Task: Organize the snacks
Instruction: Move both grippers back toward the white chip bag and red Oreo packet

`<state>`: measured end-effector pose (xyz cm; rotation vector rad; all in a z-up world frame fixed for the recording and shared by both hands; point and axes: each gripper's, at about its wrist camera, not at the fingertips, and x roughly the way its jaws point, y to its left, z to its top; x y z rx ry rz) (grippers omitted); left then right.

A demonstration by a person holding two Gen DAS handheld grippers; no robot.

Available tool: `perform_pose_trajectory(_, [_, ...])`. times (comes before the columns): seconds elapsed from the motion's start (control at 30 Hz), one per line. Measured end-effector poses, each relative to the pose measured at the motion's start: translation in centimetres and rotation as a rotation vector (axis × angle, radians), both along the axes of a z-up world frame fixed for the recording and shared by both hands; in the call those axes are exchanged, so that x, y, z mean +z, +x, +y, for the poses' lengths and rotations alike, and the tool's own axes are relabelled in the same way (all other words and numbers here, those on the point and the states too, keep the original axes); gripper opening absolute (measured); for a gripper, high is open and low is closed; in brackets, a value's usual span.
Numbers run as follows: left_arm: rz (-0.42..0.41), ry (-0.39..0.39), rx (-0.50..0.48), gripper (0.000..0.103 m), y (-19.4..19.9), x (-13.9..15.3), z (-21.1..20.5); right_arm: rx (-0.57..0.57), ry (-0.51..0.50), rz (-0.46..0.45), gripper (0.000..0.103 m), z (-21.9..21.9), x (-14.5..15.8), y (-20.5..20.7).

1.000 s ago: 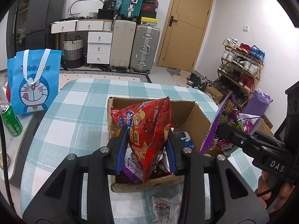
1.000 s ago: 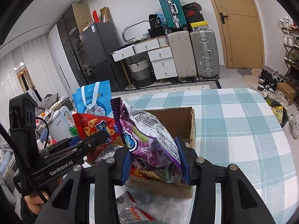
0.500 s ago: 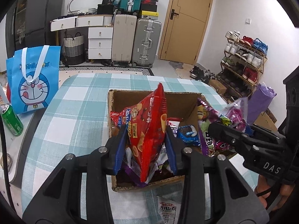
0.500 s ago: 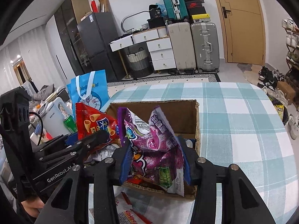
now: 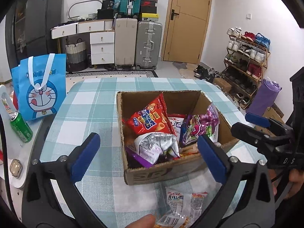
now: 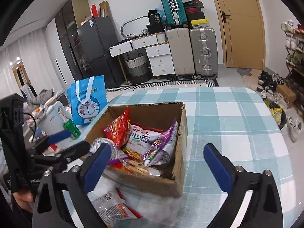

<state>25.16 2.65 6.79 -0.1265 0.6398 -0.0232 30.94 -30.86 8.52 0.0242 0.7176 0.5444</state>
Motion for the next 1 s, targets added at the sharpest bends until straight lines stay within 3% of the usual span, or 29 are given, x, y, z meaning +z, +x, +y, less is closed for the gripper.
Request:
perform_pose_trajectory(0.23, [0.01, 0.009, -0.008, 0.102, -3.1, -0.3, 0.4, 0.032, -0.065, -0.004, 0.102, -0.1, -0.4, -2.1])
perform_pose_trajectory(0.63, [0.033, 0.007, 0.002, 0.102, -7.8, -2.2, 1.1, 0.097, 0.002, 0.025, 0.102, -1.6, -1.1, -6.4])
perform_pose_trajectory(1.0, [0.047, 0.06, -0.01, 0.102, -10.4, -2.9, -1.1, 0.125, 0.003, 0.033, 0.102, -3.4, -1.6, -9.3])
